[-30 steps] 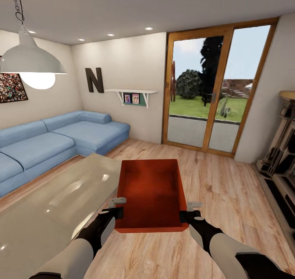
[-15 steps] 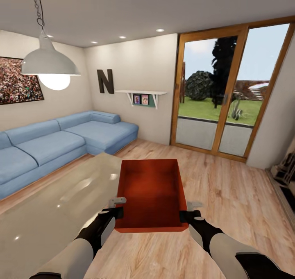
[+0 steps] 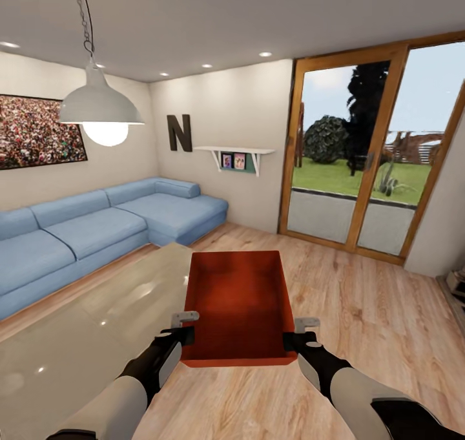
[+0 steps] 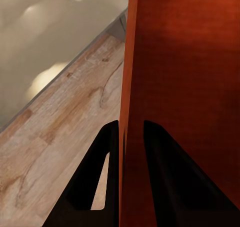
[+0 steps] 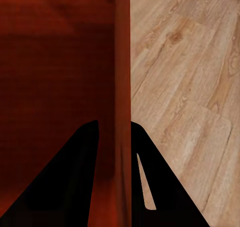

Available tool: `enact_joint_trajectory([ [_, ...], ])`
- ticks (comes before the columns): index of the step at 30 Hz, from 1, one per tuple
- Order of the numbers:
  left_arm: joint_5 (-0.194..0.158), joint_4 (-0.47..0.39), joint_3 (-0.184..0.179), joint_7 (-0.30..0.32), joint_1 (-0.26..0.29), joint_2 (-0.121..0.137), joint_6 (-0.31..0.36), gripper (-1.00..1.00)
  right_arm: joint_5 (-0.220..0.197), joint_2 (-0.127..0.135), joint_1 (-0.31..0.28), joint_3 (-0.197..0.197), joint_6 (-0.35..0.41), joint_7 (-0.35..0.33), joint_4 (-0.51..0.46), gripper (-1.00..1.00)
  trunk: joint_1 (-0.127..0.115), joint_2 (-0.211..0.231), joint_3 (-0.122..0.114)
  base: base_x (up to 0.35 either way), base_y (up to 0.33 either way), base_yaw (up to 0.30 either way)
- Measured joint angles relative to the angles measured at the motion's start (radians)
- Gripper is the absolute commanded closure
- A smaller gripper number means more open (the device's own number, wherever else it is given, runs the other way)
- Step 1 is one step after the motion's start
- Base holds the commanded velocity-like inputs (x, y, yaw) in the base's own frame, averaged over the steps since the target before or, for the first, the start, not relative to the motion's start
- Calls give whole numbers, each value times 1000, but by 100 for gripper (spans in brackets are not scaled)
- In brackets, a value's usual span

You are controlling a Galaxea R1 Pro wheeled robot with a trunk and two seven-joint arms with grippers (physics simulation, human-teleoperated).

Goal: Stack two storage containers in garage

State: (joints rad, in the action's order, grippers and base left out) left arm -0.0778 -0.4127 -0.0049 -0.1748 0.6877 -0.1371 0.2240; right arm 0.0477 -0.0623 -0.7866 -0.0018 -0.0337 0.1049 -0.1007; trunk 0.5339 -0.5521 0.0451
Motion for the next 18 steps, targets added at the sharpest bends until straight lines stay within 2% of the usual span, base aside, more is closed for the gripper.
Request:
enact_joint_trajectory([
  [18,0,0,0,2,0,2,0,100,0,-1,0,0,-1,2,1,100,0,0,-11,0,0,3],
])
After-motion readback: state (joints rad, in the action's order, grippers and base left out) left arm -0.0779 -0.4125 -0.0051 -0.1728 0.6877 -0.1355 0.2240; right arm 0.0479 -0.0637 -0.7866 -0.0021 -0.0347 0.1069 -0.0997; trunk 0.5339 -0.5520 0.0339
